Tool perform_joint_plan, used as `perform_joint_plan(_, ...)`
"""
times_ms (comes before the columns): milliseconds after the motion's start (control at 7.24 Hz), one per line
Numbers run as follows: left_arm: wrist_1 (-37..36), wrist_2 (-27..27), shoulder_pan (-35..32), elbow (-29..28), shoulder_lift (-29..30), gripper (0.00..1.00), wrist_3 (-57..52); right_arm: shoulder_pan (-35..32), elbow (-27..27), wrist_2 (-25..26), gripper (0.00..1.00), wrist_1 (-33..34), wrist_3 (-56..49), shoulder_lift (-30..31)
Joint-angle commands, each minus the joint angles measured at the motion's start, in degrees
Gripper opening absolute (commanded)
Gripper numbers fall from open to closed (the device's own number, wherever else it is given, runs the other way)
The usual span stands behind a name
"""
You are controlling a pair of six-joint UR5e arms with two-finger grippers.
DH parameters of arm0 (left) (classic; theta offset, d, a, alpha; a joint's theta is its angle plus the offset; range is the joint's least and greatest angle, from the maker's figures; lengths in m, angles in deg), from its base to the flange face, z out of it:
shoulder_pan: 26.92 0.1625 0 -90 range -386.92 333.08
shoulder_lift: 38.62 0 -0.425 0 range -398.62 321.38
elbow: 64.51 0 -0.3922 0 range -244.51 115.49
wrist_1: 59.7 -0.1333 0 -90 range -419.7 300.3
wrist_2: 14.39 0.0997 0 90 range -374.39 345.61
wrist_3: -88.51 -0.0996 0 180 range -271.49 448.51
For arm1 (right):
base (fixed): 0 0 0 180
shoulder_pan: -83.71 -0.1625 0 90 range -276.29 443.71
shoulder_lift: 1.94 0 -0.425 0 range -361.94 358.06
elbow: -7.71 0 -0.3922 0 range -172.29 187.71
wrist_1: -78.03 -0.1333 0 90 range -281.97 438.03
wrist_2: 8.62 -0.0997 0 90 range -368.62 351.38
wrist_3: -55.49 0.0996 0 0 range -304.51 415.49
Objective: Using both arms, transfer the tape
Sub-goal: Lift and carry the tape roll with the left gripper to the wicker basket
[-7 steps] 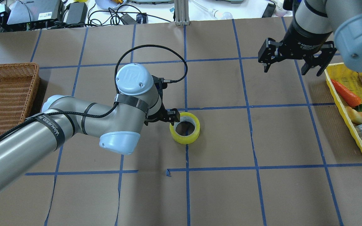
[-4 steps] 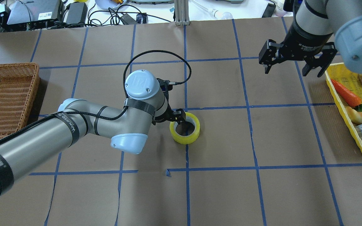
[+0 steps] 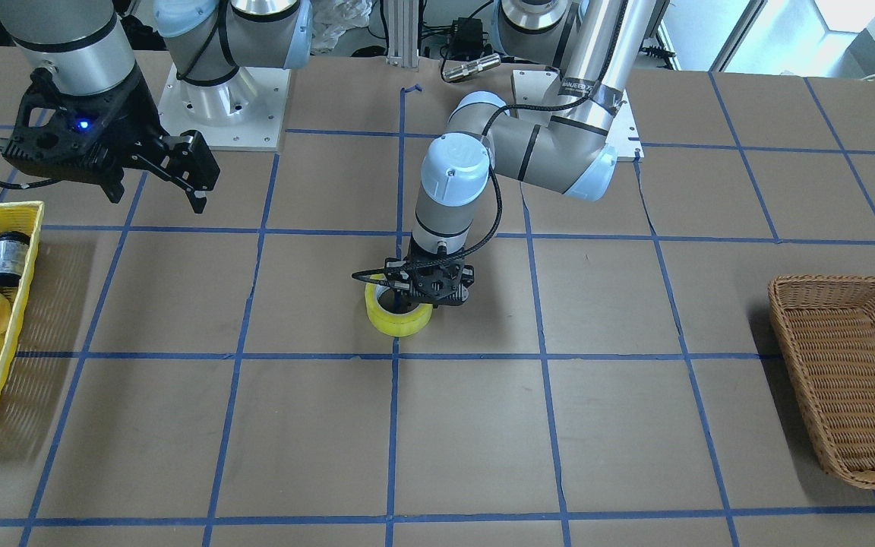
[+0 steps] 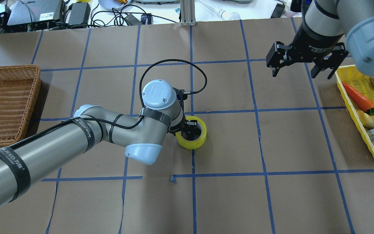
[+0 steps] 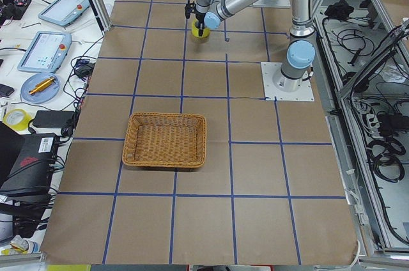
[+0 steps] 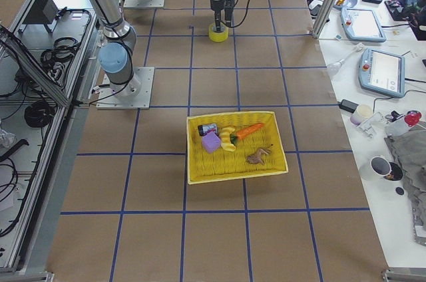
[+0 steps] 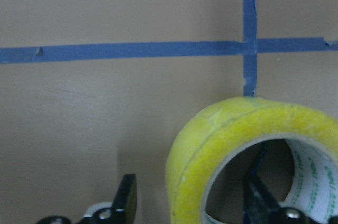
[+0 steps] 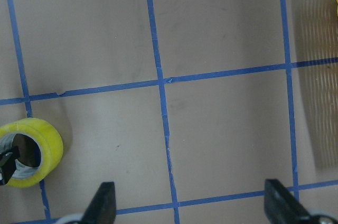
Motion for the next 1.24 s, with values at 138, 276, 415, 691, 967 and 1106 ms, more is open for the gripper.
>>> perform_joint_plan(138, 3.76, 7.98, 2.33, -4.3, -2.19, 0.05, -1.09, 0.0, -0.22, -0.05, 1.0, 0.09, -0.58, 0.14)
perform_joint_plan(276, 12.14, 7.72, 6.0, -9.55, -3.33, 0.05, -6.93, 0.08, -0.31, -0.05, 1.0, 0.09, -0.67, 0.14)
perform_joint_plan(415, 19.8, 8.06, 10.22, -16.12, -4.22, 0.05, -10.64, 0.08, -0.31, 0.04, 1.0, 0.09, -0.67, 0.14)
perform_joint_plan(691, 28.64, 8.34, 24.77, -25.65, -4.75, 0.06, -27.99, 0.08, -0.31, 0.56, 1.0, 0.09, -0.58, 0.14)
perform_joint_plan(967, 27.97, 5.44, 38.84, -28.39, -2.75, 0.08, -45.23, 0.08, -0.4, 0.74, 1.0, 0.0, -0.49, 0.05)
perform_joint_plan(1106, 28.48, 5.17, 45.7, -30.84, -0.99, 0.08, -55.4, 0.17, -0.4, 0.48, 1.0, 0.0, -0.23, 0.05)
